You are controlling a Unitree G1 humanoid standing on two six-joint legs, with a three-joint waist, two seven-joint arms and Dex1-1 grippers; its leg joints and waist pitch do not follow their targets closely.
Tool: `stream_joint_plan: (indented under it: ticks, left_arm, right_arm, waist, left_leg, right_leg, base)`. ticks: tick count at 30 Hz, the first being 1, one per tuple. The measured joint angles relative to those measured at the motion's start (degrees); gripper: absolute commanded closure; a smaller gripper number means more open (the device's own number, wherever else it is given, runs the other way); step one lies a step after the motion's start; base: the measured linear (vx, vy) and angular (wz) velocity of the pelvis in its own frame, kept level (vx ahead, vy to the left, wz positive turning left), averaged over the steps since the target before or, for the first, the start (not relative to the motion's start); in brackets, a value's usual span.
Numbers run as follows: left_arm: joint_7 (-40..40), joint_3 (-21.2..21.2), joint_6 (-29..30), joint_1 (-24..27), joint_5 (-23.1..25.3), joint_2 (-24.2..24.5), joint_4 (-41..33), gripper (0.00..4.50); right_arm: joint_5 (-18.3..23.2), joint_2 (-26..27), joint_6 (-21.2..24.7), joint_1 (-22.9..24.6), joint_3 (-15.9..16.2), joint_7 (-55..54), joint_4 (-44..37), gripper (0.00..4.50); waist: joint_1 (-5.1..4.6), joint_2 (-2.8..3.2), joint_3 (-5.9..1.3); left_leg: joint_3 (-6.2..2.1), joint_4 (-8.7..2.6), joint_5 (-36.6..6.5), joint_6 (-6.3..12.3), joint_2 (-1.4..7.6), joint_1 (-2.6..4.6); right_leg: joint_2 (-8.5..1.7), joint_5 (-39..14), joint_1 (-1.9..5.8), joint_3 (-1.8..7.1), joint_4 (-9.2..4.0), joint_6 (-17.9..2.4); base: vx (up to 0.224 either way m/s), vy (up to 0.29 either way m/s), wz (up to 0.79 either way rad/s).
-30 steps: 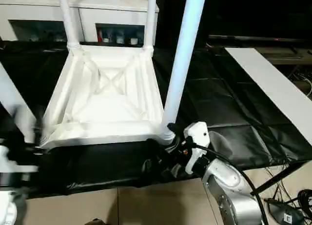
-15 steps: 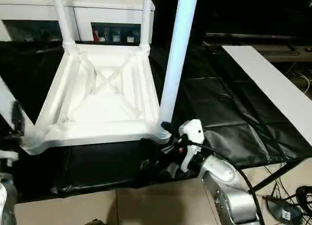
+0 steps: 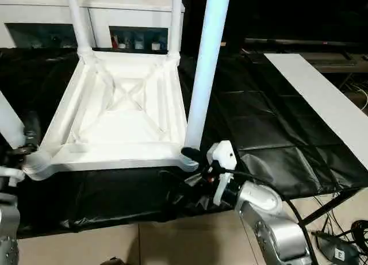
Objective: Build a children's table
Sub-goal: Flip table
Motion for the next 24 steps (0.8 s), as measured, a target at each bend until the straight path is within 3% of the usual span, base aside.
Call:
stream_joint_plan:
  ticks: [4, 10, 20, 24]
  left_arm:
    - [-1.02, -0.05, 4.57, -0.96, -0.62, 2.57, 3.12, 0.05]
    - [-0.93, 0.77, 7.65, -1.83, -0.95, 4.18, 4.30, 0.61]
    - [0.33, 2.03, 12.33, -1.72, -2.61, 4.30, 3.90, 1.30]
    - [0.91, 2.13, 13.77, -1.36, -4.74, 2.26, 2.23, 1.71]
  right_arm:
    - [-0.37, -0.28, 0.00, -0.01, 0.24, 0.02, 0.41, 0.00]
    - [-1.04, -0.44, -0.04, -0.21, 0.35, -0.01, 0.80, 0.00]
    - [-1.64, -0.54, -0.26, -1.15, 0.50, -0.08, 2.63, 0.00]
    - [-1.97, -0.30, -0.39, -2.37, 0.50, -0.08, 2.89, 0.00]
  waist:
    - [-0.10, 0.02, 0.01]
    - [-0.07, 0.01, 0.01]
    - [-0.01, -0.06, -0.03]
    - [0.04, -0.08, -0.04]
  left_leg:
    - [0.01, 0.00, 0.00, 0.00, 0.00, -0.02]
    - [0.01, 0.00, 0.01, 0.00, 0.00, -0.03]
    - [0.01, 0.00, 0.01, 0.00, 0.00, -0.01]
    - [0.03, 0.00, 0.01, 0.01, 0.00, -0.02]
  right_leg:
    - [0.00, 0.00, -0.01, 0.02, 0.01, 0.00]
    - [0.00, -0.01, -0.01, 0.01, -0.01, -0.01]
    - [0.00, 0.00, -0.01, 0.01, 0.02, -0.02]
    - [-0.01, 0.00, -0.01, 0.01, 0.01, -0.02]
  base:
    - [0.000, 0.000, 0.00]
    - [0.000, 0.000, 0.00]
    - [0.000, 0.000, 0.00]
    - [0.000, 0.000, 0.00]
